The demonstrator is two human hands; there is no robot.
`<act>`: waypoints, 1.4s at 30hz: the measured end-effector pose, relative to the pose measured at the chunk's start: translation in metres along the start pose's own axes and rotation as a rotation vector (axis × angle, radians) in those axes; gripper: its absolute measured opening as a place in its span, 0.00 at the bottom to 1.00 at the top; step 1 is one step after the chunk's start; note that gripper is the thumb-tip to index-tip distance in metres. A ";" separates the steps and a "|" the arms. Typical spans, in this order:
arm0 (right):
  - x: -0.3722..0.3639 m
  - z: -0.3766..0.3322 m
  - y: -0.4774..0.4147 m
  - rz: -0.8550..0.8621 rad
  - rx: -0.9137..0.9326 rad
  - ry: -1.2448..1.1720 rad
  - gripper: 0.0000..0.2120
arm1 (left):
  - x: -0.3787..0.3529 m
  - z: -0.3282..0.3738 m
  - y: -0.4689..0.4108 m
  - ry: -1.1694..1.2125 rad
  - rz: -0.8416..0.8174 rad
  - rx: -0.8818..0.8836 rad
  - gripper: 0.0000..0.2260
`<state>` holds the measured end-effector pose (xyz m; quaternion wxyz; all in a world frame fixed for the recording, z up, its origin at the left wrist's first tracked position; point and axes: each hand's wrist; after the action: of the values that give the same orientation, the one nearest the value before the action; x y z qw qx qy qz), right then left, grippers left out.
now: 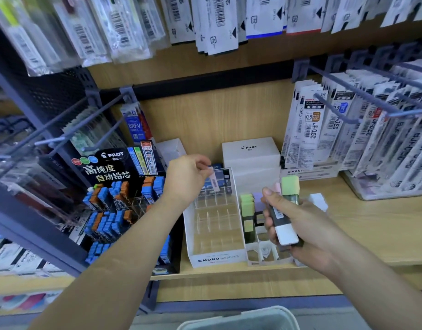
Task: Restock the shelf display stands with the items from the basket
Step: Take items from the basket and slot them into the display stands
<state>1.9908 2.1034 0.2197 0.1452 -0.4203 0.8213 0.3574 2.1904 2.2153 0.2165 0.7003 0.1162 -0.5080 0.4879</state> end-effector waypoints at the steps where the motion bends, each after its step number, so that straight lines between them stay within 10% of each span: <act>1: 0.000 0.001 -0.001 0.001 0.000 0.011 0.20 | -0.001 0.000 0.000 -0.030 0.002 -0.013 0.04; 16: 0.000 0.004 0.001 -0.042 -0.067 -0.047 0.23 | -0.022 -0.008 -0.004 -0.225 0.049 -0.315 0.02; 24: -0.001 0.005 0.004 -0.085 -0.133 -0.194 0.09 | -0.004 0.009 0.004 -0.128 0.011 -0.112 0.05; 28: -0.003 0.005 0.006 -0.109 -0.019 -0.132 0.07 | 0.021 0.053 0.046 0.472 -0.494 0.166 0.10; 32: -0.004 0.008 0.005 -0.057 0.087 -0.157 0.07 | 0.027 0.071 0.085 0.427 -0.780 0.135 0.22; 42: 0.008 -0.001 0.003 0.087 0.112 -0.027 0.10 | 0.026 0.055 0.085 0.453 -0.521 0.104 0.07</act>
<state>1.9835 2.0993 0.2177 0.1637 -0.3707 0.8555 0.3224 2.0893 2.2359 0.2343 0.8894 0.1664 -0.2673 0.3315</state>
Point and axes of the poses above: each hand's wrist, its own y-axis away from the middle knuckle, its own x-axis out of the back of the hand, z = x × y, and after that the axes turned 12 degrees about -y, right-handed
